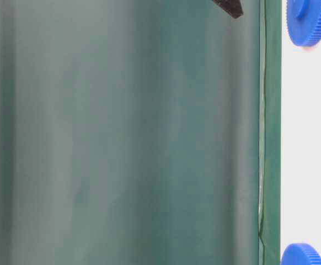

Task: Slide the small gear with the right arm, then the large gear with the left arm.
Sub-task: 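Move the left gripper over the large blue gear and lower its tip into the hub, then slide the large blue gear right with the left gripper toward the small gear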

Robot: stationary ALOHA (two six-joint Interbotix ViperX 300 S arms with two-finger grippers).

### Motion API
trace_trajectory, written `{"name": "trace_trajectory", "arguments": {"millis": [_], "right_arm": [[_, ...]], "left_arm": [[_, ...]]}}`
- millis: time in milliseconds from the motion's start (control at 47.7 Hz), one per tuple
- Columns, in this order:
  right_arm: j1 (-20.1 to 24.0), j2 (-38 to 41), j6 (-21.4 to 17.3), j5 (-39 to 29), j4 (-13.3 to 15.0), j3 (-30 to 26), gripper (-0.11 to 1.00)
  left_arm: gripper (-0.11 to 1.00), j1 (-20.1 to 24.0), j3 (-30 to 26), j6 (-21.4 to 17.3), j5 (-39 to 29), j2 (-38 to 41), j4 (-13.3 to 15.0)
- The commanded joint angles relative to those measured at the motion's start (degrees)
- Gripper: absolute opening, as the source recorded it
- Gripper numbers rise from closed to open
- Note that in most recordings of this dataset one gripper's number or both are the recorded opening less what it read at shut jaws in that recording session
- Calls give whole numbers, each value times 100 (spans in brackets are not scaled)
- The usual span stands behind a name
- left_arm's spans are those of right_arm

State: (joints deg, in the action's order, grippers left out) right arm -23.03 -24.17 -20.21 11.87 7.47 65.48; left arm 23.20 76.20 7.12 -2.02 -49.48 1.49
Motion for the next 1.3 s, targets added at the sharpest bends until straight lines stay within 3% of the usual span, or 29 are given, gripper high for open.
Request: {"name": "trace_trajectory", "arguments": {"millis": [0, 105, 293, 503, 985, 1278], "right_arm": [[9, -18, 9, 88, 9, -105, 51], [18, -18, 9, 88, 9, -105, 51], [53, -26, 9, 88, 18, -105, 51], [193, -70, 9, 53, 9, -97, 51], [229, -114, 9, 79, 9, -9, 51], [264, -114, 9, 79, 18, 18, 51]], "left_arm": [[0, 18, -26, 0, 149, 35, -18], [0, 26, -105, 0, 211, 422, -18], [0, 18, -659, -88, 475, 2057, -44], [0, 62, -1248, -527, 475, 3208, -44], [0, 149, -1187, -615, -97, 2848, -44], [0, 369, -1195, -773, -105, 3023, -44]]}}
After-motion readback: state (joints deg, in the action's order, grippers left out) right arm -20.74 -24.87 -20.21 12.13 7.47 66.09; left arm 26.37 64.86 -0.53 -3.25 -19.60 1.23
